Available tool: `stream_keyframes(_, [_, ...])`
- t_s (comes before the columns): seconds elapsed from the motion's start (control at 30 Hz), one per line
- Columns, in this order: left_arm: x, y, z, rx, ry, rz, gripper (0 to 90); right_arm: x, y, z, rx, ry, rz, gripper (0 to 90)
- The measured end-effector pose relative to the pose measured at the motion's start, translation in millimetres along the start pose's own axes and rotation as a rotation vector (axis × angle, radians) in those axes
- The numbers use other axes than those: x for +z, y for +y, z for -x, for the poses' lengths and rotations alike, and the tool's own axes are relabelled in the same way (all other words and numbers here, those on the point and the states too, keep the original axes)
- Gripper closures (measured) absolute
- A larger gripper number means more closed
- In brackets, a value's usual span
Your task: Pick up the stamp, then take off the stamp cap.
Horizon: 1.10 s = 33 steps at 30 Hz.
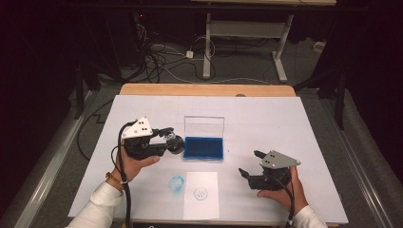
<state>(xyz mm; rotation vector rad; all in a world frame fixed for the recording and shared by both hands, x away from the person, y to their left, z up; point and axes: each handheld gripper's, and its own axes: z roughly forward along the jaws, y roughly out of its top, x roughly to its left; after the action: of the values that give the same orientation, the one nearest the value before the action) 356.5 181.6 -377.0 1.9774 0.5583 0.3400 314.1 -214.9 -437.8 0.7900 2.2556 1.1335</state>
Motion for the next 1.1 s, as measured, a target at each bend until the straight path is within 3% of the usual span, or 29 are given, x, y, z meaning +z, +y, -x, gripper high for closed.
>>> stream_keyframes(0.3, [16.2,8.5,10.5,0.001,-0.058,0.011,54.5,19.6,20.2,-15.6,-0.024,0.06,0.018,19.6])
stream_keyframes(0.5, [28.0,16.0,23.1,0.029,-0.104,0.005,54.5,38.2,43.2,-38.1,-0.084,0.122,0.065,21.5])
stream_keyframes(0.73, [35.2,21.1,38.7,0.045,-0.143,0.006,54.6,52.0,56.1,-53.3,-0.123,0.138,0.078,22.5])
stream_keyframes(0.87, [34.1,22.3,44.5,0.055,-0.155,0.007,54.6,55.7,58.3,-55.7,-0.118,0.15,0.086,22.6])
stream_keyframes(0.93, [34.1,21.4,45.2,0.049,-0.167,0.011,54.6,58.3,59.2,-59.0,-0.119,0.187,0.092,22.7])
stream_keyframes(1.03, [35.5,19.1,46.9,0.041,-0.186,0.01,54.6,59.0,59.2,-62.1,-0.127,0.198,0.095,23.0])
stream_keyframes(1.1, [36.8,17.7,49.7,0.049,-0.195,0.002,54.6,60.7,57.2,-65.1,-0.103,0.236,0.104,23.5])
